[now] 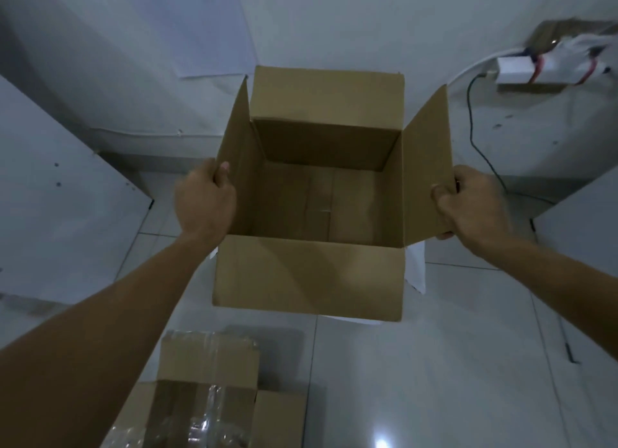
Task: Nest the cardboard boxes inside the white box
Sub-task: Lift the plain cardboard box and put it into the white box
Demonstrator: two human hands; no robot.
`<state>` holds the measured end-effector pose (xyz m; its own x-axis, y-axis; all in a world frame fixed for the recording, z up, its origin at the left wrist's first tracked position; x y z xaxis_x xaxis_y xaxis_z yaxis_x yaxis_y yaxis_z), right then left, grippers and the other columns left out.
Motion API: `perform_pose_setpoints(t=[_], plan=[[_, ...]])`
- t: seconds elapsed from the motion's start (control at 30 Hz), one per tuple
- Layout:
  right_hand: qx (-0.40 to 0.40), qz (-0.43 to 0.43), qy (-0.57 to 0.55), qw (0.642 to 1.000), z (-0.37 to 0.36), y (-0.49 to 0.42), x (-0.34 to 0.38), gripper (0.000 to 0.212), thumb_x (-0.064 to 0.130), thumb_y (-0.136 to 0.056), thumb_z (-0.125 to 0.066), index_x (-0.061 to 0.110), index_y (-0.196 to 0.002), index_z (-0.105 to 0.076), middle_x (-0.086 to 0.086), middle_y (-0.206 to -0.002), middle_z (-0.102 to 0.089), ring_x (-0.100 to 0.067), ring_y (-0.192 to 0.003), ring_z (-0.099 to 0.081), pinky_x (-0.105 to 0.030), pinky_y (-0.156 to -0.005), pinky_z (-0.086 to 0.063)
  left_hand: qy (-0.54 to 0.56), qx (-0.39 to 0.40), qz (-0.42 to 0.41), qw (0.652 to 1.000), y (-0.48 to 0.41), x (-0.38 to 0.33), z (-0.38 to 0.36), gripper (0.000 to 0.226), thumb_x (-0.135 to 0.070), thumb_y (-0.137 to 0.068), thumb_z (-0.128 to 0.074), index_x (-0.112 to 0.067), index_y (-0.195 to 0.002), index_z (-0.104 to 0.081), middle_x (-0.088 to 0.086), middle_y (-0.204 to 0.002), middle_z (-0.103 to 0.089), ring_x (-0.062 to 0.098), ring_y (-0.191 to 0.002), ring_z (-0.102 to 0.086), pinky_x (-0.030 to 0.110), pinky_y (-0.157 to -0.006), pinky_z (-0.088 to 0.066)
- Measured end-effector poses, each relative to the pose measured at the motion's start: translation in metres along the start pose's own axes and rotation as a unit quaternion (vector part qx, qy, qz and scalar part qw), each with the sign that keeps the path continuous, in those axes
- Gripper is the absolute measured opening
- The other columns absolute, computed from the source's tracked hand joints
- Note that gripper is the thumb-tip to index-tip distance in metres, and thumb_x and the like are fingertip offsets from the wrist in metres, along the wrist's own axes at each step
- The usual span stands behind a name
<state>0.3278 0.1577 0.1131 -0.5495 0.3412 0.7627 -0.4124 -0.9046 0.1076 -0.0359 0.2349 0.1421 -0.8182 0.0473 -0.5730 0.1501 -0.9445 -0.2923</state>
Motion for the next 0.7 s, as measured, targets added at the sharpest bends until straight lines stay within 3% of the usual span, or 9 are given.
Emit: perform_pose_setpoints(t=[0.1,0.2,0.33,0.5,0.6,0.7], plan=[[0.017,-0.008,-0.012,1.000,-0.020,-0.006,-0.010,0.017,0.014,-0.094,-0.048,0.000,-0.101,-0.055,-0.020,-0.095,-0.063,-0.035,-0.075,-0.066,-0.034,-0.045,-0.057,-0.005,0.006,-0.002,1.000,-0.005,0.017,-0.022,0.030,-0.025,-0.098,-0.041,-0.004,-0.088,-0.060,0.015,-0.069,-0.059,0.025,-0.058,-0.054,0.034,-0.055,-0.044],[0.015,-0.017,-0.005,1.000,-0.039,-0.012,-0.025,0.020,0.016,-0.095,-0.048,0.004,-0.110,-0.055,-0.012,-0.096,-0.060,-0.031,-0.076,-0.064,-0.032,-0.049,-0.057,-0.026,0.011,-0.004,1.000,-0.006,0.032,-0.043,0.029,-0.024,-0.098,-0.041,-0.004,-0.094,-0.062,0.012,-0.070,-0.057,0.024,-0.060,-0.052,0.028,-0.052,-0.037],[0.001,-0.023,0.009,1.000,-0.061,-0.020,-0.052,0.020,0.014,-0.094,-0.048,-0.004,-0.103,-0.053,-0.017,-0.092,-0.059,-0.031,-0.073,-0.062,-0.019,-0.035,-0.051,-0.005,0.015,0.060,0.998,-0.007,0.057,-0.072,0.027,-0.025,-0.096,-0.044,-0.006,-0.092,-0.063,0.010,-0.072,-0.058,0.024,-0.064,-0.054,0.027,-0.056,-0.039],[-0.011,-0.049,0.010,0.999,-0.081,-0.026,-0.086,0.020,0.016,-0.094,-0.047,-0.002,-0.100,-0.052,-0.023,-0.099,-0.062,-0.039,-0.079,-0.065,-0.029,-0.046,-0.054,0.012,0.021,0.114,0.993,-0.004,0.088,-0.100,0.029,-0.031,-0.095,-0.045,-0.010,-0.096,-0.065,0.015,-0.085,-0.067,0.029,-0.076,-0.062,0.041,-0.073,-0.053],[-0.022,-0.054,0.015,0.998,-0.088,-0.028,-0.097,0.020,0.017,-0.094,-0.047,-0.002,-0.099,-0.051,-0.022,-0.098,-0.062,-0.038,-0.077,-0.065,-0.029,-0.041,-0.055,-0.007,0.016,0.118,0.993,-0.004,0.100,-0.109,0.029,-0.033,-0.095,-0.044,-0.011,-0.094,-0.063,0.015,-0.084,-0.066,0.030,-0.076,-0.060,0.038,-0.070,-0.049],[0.002,-0.064,0.032,0.997,-0.098,-0.033,-0.103,0.027,0.023,-0.094,-0.049,0.003,-0.113,-0.049,-0.020,-0.111,-0.061,-0.035,-0.088,-0.064,-0.035,-0.055,-0.057,-0.053,0.049,0.102,0.992,-0.002,0.103,-0.119,0.027,-0.032,-0.094,-0.046,-0.011,-0.108,-0.055,0.015,-0.097,-0.064,0.034,-0.092,-0.061,0.042,-0.080,-0.048]])
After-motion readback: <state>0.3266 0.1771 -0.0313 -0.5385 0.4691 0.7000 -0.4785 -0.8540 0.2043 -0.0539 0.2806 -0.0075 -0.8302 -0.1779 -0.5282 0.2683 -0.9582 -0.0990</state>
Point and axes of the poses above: each hand's wrist, its own y-axis away from the middle knuckle, its own z-axis out of the back of the hand, x = y × z, the point moved 8 cm from there along -y, towards the middle knuckle
